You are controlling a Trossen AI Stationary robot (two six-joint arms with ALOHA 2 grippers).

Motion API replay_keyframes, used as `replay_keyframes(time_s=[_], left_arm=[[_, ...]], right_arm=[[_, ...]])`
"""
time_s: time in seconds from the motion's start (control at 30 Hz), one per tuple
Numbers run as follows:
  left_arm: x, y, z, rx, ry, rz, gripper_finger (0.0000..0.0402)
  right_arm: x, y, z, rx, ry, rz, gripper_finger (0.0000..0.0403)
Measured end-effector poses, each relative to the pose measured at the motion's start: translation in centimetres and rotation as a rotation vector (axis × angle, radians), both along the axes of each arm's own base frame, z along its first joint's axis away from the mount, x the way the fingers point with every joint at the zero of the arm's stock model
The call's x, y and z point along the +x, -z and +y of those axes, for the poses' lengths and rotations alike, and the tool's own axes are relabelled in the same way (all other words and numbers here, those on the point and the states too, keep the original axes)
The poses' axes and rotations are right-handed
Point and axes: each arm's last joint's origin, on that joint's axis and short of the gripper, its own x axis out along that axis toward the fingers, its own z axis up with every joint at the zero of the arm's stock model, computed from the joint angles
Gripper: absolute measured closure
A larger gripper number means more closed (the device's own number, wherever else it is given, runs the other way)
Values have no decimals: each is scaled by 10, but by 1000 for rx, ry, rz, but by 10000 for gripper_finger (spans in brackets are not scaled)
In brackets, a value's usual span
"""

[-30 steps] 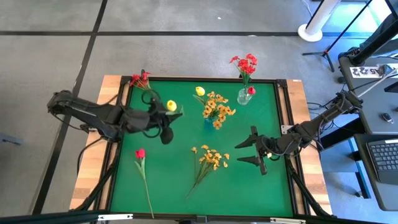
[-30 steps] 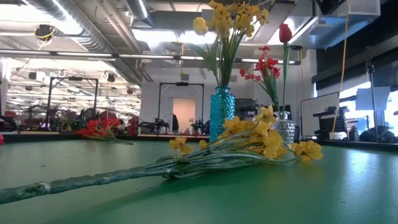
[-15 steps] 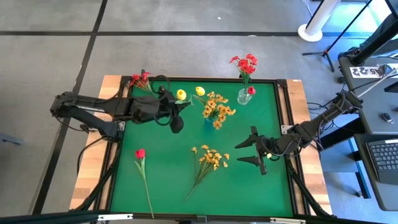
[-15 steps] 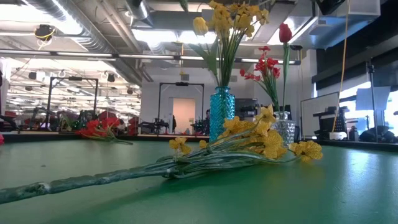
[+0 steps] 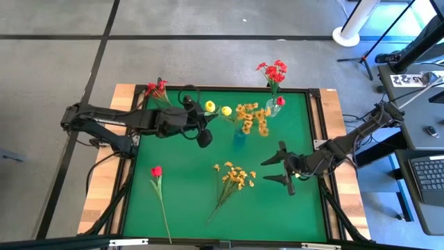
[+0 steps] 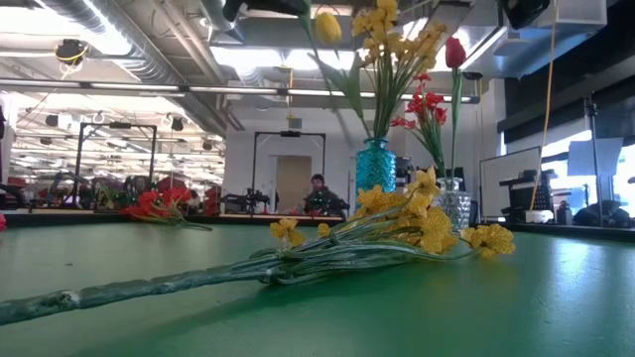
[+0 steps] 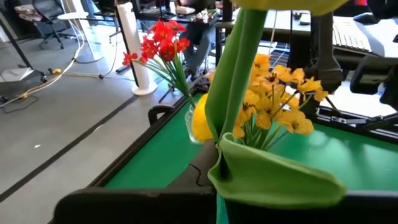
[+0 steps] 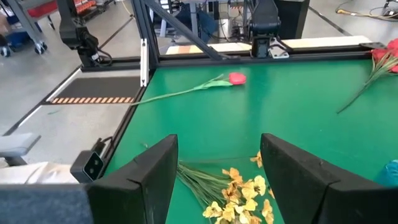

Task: Sort flowers into vase by color
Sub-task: Put the yellow flower into the blue crystal vase

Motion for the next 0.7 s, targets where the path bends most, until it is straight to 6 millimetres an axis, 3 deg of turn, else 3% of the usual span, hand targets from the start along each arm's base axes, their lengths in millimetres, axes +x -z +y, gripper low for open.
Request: replay_keyframes(time_s=[0.5, 0.7], left_arm=[[-12, -15, -22, 13, 38, 30, 401], [-16, -35, -46, -23, 109, -44, 401]], right_arm=[[2, 5, 1, -18, -1, 28, 176], [2, 5, 1, -19, 1, 28, 176]])
